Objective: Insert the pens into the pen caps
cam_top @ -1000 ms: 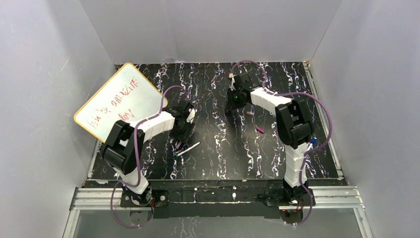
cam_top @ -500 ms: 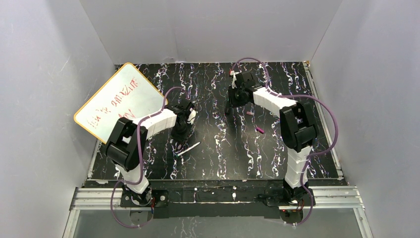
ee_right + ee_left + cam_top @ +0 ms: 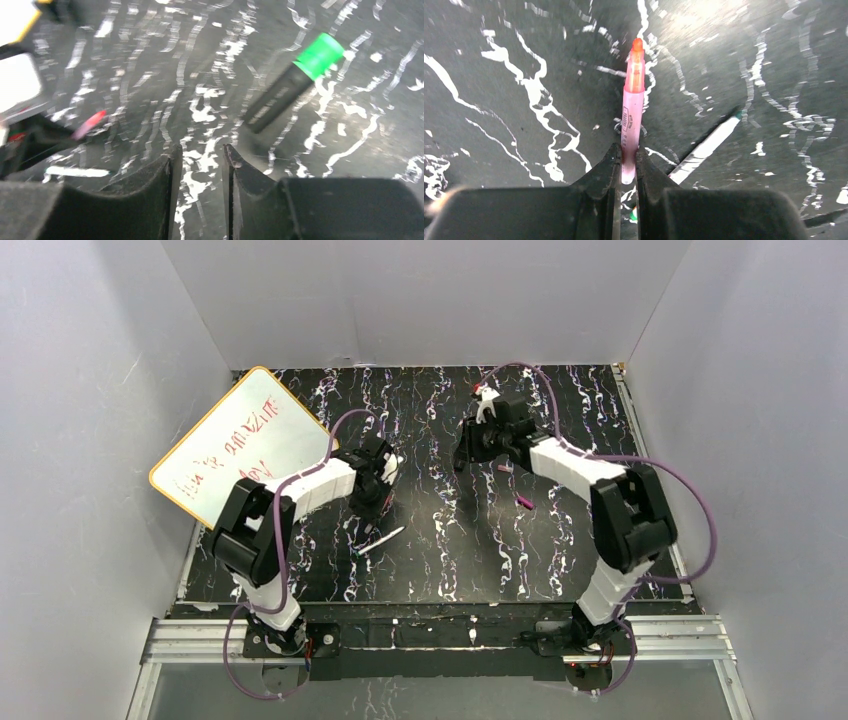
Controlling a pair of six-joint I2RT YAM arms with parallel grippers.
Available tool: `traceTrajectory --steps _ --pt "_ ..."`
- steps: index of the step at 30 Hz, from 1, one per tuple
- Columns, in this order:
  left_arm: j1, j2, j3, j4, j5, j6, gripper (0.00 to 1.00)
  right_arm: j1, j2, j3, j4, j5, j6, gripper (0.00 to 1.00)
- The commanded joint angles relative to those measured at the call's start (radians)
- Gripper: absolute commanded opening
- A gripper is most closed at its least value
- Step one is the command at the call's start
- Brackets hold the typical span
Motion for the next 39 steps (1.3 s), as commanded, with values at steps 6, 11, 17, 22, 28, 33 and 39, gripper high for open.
traceTrajectory --steps 6,11,17,22,28,33,39 --pt "-0.003 -0.207 -0.036 0.3 0.22 -0.001 0.0 0.004 -0.194 -0.274 0.739 -0.438 0.317 0.58" --pt "-0.003 -0.301 -0.076 0.402 0.351 -0.017 0.0 0.008 -0.182 -0.43 1.102 -0.432 0.461 0.62" --pt "-0.002 -0.397 -0.121 0.534 0.475 -0.082 0.0 0.008 -0.125 -0.518 1.491 -0.43 0.601 0.64" --pt "-0.003 -0.396 -0.121 0.551 0.511 -0.102 0.0 0.022 -0.13 -0.493 1.49 -0.442 0.582 0.64" --pt "-0.003 -0.396 -0.125 0.553 0.514 -0.102 0.0 0.034 -0.138 -0.485 1.49 -0.456 0.567 0.64" --pt "-0.003 -0.39 -0.125 0.557 0.512 -0.1 0.0 0.049 -0.134 -0.461 1.449 -0.483 0.544 0.63" --pt "-0.003 -0.387 -0.115 0.564 0.518 -0.102 0.0 0.066 -0.127 -0.437 1.411 -0.495 0.521 0.62"
